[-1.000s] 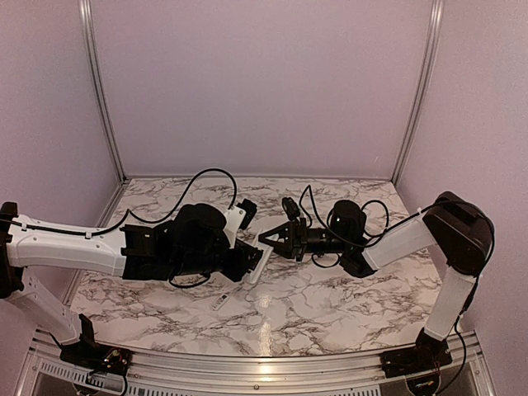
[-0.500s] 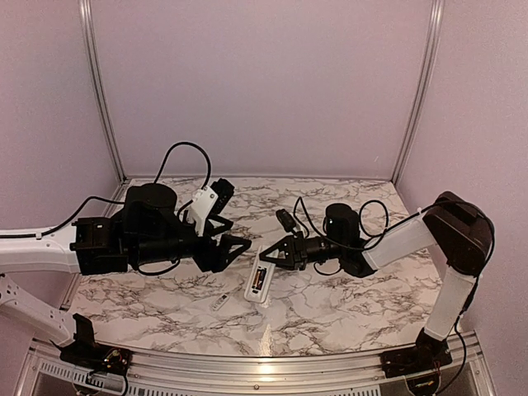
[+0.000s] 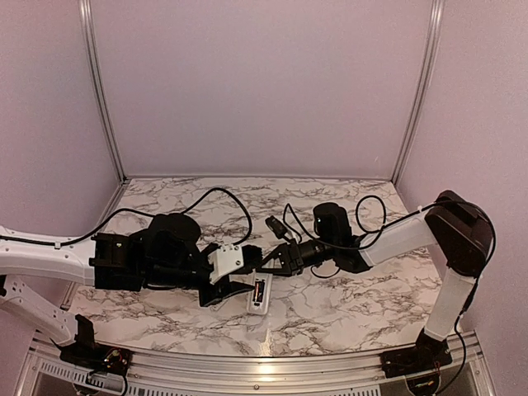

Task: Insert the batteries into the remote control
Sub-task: Load the battery into the battery compartment.

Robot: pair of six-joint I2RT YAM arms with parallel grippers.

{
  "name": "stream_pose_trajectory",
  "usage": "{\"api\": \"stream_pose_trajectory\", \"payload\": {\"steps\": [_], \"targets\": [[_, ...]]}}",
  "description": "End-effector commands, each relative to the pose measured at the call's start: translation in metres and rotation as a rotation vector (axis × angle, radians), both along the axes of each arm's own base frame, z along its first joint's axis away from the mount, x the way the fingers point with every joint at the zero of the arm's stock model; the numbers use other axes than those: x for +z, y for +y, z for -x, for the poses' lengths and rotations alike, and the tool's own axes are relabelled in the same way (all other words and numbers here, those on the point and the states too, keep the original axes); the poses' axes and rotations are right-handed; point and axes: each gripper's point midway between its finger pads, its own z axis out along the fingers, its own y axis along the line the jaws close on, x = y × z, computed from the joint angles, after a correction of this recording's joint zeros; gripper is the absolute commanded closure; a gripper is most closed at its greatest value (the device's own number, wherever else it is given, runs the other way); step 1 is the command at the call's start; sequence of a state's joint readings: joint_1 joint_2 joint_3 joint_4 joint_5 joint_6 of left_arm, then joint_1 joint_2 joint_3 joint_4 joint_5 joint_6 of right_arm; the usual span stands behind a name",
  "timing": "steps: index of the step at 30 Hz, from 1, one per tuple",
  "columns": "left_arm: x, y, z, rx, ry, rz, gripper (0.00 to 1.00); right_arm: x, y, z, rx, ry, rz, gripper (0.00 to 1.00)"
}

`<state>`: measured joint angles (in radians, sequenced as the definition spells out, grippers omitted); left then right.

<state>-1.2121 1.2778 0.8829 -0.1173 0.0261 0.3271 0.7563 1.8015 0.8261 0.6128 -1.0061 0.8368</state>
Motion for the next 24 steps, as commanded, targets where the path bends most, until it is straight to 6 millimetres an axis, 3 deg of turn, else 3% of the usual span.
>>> {"api": "stream_pose_trajectory", "payload": {"steps": [1, 6, 14, 24], "targets": [[-0.023, -0.007, 0.009, -0.079, -0.07, -0.096, 0.66, 0.019, 0.009, 0.004, 0.038, -0.062, -0.018, 1.0], [-0.037, -0.011, 0.007, -0.077, -0.104, -0.152, 0.7, 0.021, 0.012, 0.006, 0.048, -0.07, -0.015, 1.0], [-0.033, -0.01, 0.001, -0.052, -0.149, -0.135, 0.7, 0.021, 0.017, 0.012, 0.063, -0.087, -0.006, 1.0], [-0.046, -0.008, 0.001, -0.065, -0.151, -0.181, 0.76, 0.028, 0.021, 0.02, 0.076, -0.097, -0.013, 1.0]]}}
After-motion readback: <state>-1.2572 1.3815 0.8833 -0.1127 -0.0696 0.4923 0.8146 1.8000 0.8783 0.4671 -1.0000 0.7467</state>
